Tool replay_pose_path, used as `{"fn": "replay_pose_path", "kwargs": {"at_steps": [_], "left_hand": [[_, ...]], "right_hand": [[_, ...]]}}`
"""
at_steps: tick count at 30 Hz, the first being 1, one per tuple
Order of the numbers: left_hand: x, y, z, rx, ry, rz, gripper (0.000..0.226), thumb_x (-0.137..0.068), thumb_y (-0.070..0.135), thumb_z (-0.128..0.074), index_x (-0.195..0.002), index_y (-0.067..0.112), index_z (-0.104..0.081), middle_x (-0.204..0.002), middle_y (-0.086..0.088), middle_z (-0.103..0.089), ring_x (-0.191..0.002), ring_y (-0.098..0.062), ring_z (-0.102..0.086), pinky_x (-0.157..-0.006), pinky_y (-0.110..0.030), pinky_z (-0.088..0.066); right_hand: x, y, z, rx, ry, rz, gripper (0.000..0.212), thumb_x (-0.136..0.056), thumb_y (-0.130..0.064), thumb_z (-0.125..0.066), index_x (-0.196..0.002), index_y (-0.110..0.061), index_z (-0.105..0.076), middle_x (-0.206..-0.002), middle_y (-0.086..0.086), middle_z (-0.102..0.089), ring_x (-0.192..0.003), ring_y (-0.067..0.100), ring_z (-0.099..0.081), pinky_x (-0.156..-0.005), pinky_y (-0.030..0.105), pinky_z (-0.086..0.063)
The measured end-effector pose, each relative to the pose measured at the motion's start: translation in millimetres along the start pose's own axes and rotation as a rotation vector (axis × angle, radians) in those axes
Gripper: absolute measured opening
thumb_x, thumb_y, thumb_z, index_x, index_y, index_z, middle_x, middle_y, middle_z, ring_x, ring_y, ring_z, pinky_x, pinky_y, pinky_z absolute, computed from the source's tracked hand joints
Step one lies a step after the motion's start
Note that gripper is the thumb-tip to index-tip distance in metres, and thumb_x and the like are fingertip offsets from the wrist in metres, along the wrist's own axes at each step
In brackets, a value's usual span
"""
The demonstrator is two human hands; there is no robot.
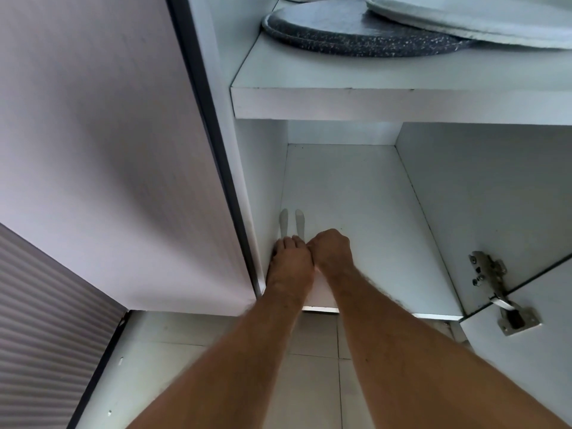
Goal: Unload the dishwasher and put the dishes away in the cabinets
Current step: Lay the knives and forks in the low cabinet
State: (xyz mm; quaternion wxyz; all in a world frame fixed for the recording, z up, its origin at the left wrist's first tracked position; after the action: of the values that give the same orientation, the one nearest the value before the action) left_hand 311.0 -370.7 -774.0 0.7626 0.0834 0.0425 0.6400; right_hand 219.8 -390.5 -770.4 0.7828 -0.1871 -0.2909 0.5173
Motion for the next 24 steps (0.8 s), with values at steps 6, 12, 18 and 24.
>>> {"fn": "replay_pose_path", "kwargs": {"at_steps": [6,12,18,24], "left_hand": [[5.2,4.4,19.2,0.127,0.093,-0.022,0.057,-0.097,0.003,-0.043,-0.149,-0.008,-0.022,-0.144,-0.027,-0.04,-0.131,-0.039,-0.04,-0.112,-0.038,-0.029],[51.6,7.9,73.3,0.155,0.098,-0.118,0.064,-0.093,0.001,-0.044,-0.152,-0.002,-0.021,-0.142,-0.027,-0.044,-0.12,-0.034,-0.052,-0.098,-0.034,-0.04],[116.4,12.3,177.9,0.166,0.048,-0.107,0.065,-0.092,-0.002,-0.044,-0.153,0.006,-0.023,-0.14,-0.017,-0.048,-0.126,-0.031,-0.047,-0.102,-0.035,-0.038],[188.6,27.6,309.5,0.161,0.129,-0.21,0.056,-0.088,-0.008,-0.046,-0.144,0.0,-0.043,-0.133,-0.018,-0.057,-0.12,-0.033,-0.055,-0.1,-0.038,-0.044]], "right_hand": [[15.6,-21.4,21.4,-0.031,0.11,0.014,0.039,-0.095,-0.042,-0.056,-0.095,-0.006,-0.069,-0.099,0.015,-0.069,-0.094,0.032,-0.065,-0.074,0.03,-0.048],[83.3,-43.5,69.7,0.25,0.201,0.227,0.039,-0.104,-0.034,-0.038,-0.109,-0.006,-0.065,-0.113,0.015,-0.066,-0.11,0.033,-0.058,-0.088,0.037,-0.04],[176.0,-62.4,136.7,0.269,0.213,0.258,0.034,-0.104,-0.032,-0.041,-0.107,-0.007,-0.064,-0.108,0.012,-0.063,-0.104,0.03,-0.058,-0.079,0.034,-0.036],[267.2,-126.9,239.7,0.199,0.197,0.177,0.034,-0.104,-0.029,-0.041,-0.101,-0.006,-0.065,-0.104,0.011,-0.065,-0.097,0.028,-0.061,-0.07,0.028,-0.033]]}}
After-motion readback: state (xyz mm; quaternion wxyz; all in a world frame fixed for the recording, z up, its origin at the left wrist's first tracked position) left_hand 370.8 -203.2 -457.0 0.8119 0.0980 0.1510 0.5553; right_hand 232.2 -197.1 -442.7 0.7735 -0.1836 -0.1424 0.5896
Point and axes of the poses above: each hand's wrist, its own x-axis away from the middle knuckle, its own z-axis out of the back of the hand, y = z × x, the point moved 1 cm from there along -x, towards the middle knuckle
